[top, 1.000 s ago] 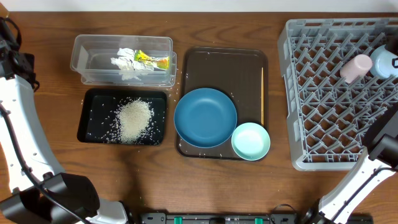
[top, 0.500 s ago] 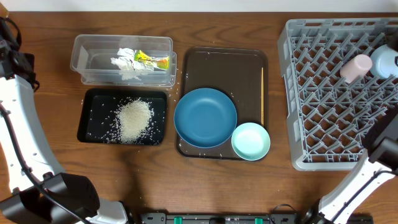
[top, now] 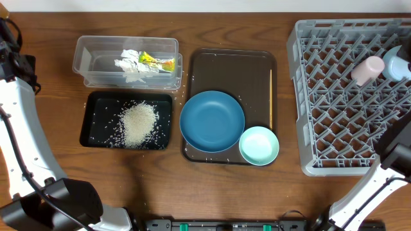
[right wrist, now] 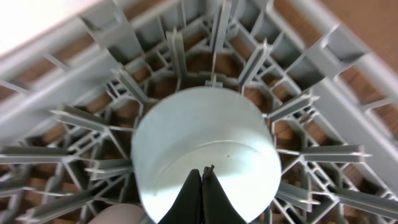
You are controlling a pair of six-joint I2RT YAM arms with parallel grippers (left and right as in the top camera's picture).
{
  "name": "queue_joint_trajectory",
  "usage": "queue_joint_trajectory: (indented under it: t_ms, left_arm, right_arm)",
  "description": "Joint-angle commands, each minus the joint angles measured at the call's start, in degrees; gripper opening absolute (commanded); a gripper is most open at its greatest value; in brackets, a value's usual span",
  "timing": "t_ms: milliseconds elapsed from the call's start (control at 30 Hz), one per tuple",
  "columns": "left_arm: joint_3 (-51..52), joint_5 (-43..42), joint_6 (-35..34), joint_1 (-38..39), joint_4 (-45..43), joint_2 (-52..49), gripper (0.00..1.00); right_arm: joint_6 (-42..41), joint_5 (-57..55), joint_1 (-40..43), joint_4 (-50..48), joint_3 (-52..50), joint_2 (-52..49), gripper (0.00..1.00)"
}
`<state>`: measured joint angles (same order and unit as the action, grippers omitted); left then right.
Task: Sort waste into correct bins and load items into the dishwasher rack
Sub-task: 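Release the bowl and lift the right gripper away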
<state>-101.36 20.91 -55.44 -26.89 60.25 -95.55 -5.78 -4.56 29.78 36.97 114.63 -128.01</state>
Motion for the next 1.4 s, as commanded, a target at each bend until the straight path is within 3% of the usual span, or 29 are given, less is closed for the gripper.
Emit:
queue_joint_trajectory:
  t_ms: [0, 733, 1133, 1367]
  left_arm:
    - [-0.1, 0.5, 0.5, -0.1, 0.4, 0.0, 0.92]
    - [-0.1, 0.5, 0.5, -0.1, 0.4, 0.0, 0.92]
    - [-0.1, 0.5, 0.5, -0.1, 0.4, 0.0, 0.92]
    - [-0.1, 0.5, 0.5, -0.1, 0.4, 0.0, 0.92]
  right_arm:
    - [0.7, -0.1, 0.3, -0.4, -0.1, -1.5, 0.01]
    - [0.0, -0.1, 0.7, -9.7, -0.1, -6.4, 0.01]
    - [0.1, -2.5, 2.4, -5.4, -0.1, -6.3, 0.01]
    - [0.1, -2.5, 1.1, -4.2, -0.1, 0.3, 0.01]
